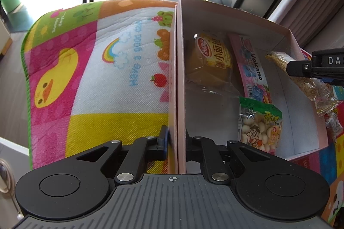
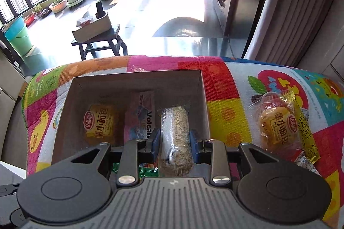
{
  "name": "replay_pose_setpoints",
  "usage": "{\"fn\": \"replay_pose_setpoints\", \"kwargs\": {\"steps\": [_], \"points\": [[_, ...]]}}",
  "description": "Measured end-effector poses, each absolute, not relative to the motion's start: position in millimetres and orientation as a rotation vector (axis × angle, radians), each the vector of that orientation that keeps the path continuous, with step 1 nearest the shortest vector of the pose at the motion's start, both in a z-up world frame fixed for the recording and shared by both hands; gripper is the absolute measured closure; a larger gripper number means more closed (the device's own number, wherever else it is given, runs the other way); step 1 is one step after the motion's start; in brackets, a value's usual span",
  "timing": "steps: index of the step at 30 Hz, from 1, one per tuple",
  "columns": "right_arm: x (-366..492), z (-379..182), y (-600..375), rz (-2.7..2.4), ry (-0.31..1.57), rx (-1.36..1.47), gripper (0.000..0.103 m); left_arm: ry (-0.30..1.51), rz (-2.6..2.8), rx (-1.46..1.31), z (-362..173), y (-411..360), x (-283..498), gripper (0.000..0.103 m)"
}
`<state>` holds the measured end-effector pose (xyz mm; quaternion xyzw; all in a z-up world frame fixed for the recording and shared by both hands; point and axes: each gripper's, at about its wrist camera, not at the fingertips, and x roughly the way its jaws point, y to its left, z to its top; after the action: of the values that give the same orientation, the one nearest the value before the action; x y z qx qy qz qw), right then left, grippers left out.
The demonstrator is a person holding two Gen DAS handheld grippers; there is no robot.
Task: Organize objects
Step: 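Lower the cereal bar into the box beside the candy bag, then move the right gripper to the yellow bread bun and grasp it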
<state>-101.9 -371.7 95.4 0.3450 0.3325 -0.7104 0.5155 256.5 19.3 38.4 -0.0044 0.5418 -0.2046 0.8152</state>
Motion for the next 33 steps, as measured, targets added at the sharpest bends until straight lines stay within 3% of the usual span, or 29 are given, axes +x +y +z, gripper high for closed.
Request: {"fn": "replay_pose_setpoints", "kwargs": {"steps": [14,25,33], "points": [[-105.6,113.4,-319.5,-1.665,0.769,0.781,0.058,1.148,-0.416,-0.015,39.2,17.7,255.9,0.09],[-182.9,107.2,-254.7,-1.836,0.849,0.843,0.04,1.144,-0.392,0.015,40.7,10.9,255.8,0.09],[-218.0,97.0,-267.4,-1.833,0.911,0.775,0.027,1.14,-0.364,0.031,41.8,6.3,254.5,0.09]]}}
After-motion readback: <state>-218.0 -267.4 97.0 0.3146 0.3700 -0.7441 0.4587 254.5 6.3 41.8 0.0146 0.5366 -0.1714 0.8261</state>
